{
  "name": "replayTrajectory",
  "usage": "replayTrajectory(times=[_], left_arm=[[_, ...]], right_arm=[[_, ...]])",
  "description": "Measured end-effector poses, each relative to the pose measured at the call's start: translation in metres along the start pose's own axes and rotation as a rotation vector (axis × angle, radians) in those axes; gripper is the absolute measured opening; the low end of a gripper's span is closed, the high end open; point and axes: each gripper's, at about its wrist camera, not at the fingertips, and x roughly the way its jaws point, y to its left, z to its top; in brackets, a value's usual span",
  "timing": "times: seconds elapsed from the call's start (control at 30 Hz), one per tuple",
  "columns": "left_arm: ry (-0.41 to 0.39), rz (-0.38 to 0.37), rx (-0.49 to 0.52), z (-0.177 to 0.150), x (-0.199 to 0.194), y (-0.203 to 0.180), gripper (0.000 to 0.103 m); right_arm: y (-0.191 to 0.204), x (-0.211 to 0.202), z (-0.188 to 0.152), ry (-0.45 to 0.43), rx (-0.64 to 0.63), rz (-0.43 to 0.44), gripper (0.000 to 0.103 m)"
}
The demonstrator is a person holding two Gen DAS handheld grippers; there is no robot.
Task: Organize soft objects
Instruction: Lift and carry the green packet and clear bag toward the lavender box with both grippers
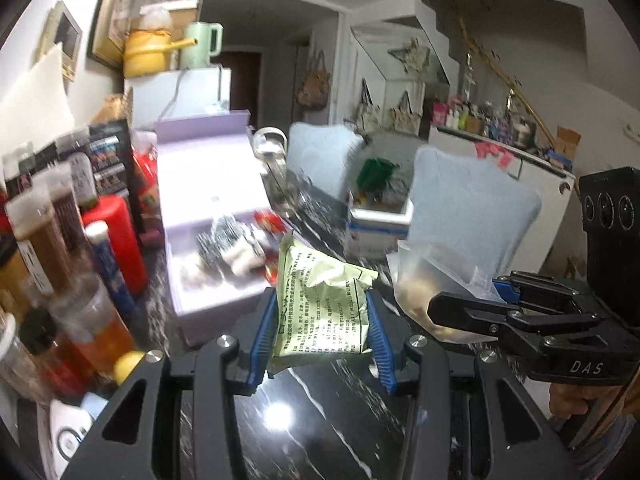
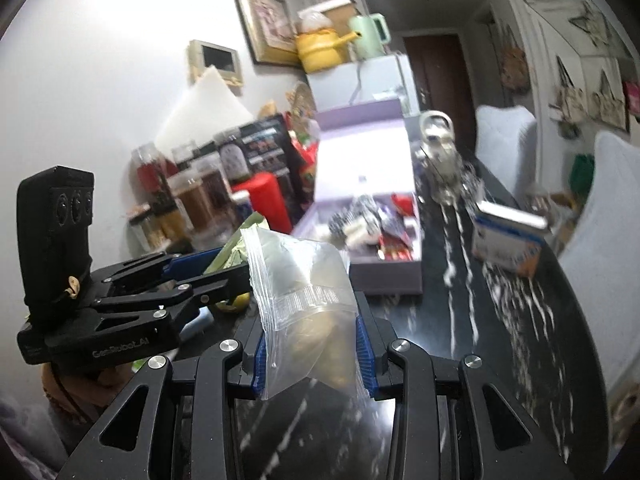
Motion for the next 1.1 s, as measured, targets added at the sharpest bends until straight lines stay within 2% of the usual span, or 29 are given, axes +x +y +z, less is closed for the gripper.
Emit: replayTrajectory(times=[0.17, 0.6, 0.93, 1.1], left_arm=[[-0.076, 0.033, 0.002, 0.032, 0.002, 0.013, 0.043], [-0.184, 0.111, -0.035, 0.105, 0.045, 0.054, 0.043], [-0.186, 0.191, -0.065, 0.133, 0.095, 0.086, 0.043], [-0.159, 0.264, -0.058, 0.141, 0.132, 0.103, 0.043]], right_arm=[[0.001, 0.005, 0.035, -0.048, -0.056, -0.004, 0.035], [-0.017, 0.035, 0.126, -0.161, -0.127, 0.004, 0.035], [-0.043, 0.09, 0.17, -0.167, -0.108, 0.026, 0.035], [-0.056, 0.119, 0.185, -0.164, -0.084, 0.055, 0.035]])
